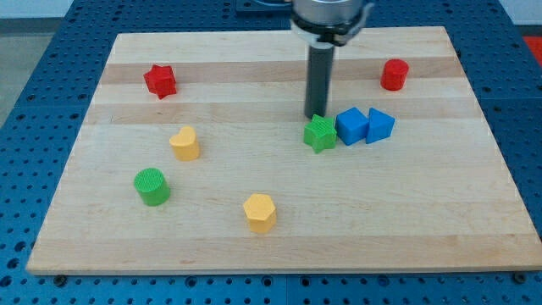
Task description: Push the blue cube into the blue triangle
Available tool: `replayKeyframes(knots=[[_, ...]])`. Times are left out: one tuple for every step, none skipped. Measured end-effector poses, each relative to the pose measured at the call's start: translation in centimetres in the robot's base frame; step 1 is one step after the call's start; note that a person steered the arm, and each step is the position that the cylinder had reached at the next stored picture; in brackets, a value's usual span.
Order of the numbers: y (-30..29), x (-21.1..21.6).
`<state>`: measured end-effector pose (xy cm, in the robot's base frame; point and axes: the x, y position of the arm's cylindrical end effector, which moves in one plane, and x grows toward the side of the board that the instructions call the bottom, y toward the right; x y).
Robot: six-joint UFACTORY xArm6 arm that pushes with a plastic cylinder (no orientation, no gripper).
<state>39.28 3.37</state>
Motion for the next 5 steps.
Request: replayKeyframes(knots=[[-3.2, 0.0], [-4.1, 0.1], [-3.2, 2.3], [-1.7, 5.0], [0.0, 8.0]])
